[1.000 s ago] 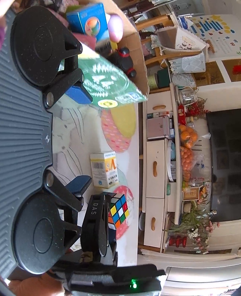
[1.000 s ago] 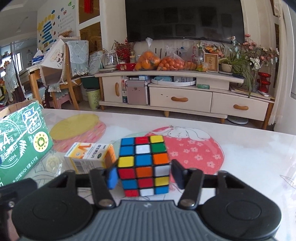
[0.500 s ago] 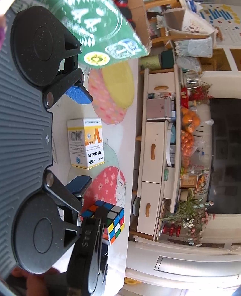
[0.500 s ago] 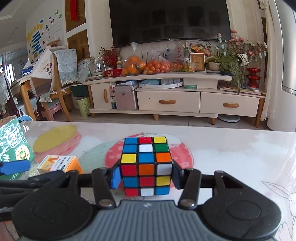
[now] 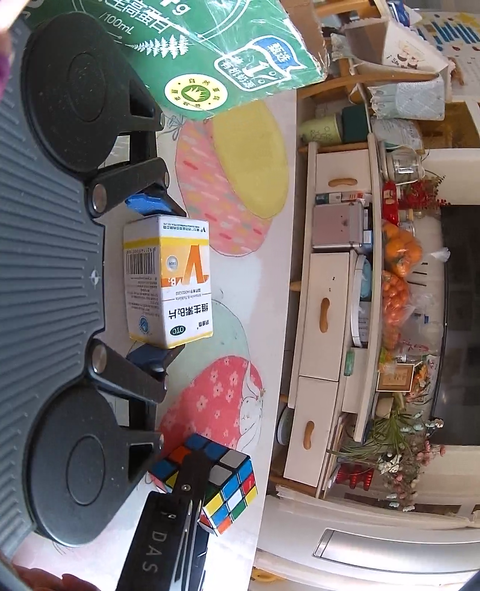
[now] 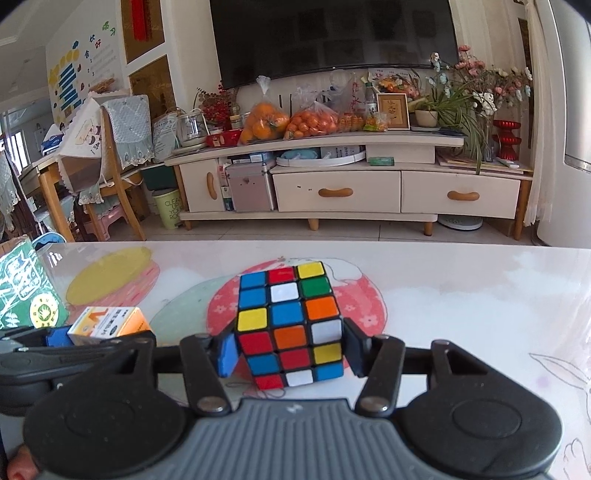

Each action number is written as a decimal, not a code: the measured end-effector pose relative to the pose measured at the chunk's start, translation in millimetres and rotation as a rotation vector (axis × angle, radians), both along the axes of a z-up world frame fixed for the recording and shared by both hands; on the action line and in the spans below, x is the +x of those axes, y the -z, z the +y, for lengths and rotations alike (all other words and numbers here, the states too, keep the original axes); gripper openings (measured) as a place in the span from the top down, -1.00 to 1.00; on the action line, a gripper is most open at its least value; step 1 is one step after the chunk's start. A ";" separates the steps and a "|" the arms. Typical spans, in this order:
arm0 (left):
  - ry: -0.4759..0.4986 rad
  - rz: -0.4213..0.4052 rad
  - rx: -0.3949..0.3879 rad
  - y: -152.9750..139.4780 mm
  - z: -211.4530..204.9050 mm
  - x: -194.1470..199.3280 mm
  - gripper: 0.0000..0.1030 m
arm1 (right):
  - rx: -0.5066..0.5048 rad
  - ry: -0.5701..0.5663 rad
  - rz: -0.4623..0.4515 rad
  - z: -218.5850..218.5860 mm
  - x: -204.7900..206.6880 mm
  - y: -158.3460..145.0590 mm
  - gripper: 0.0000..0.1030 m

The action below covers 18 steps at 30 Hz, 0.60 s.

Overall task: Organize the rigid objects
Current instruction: 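Close the right tool on the Rubik's cube while the left tool grasps the medicine box, then lift the medicine box and Rubik's cube and carry both over the cardboard box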

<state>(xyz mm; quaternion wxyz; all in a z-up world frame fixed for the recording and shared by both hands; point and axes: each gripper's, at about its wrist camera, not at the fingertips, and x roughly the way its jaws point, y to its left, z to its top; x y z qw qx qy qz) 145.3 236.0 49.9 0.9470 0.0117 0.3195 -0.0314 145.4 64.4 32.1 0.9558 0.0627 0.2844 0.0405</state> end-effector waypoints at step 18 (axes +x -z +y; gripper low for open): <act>0.011 -0.012 0.059 -0.2 -12.5 -62.1 -0.57 | -0.094 0.041 -0.062 16.8 -58.5 -6.0 0.01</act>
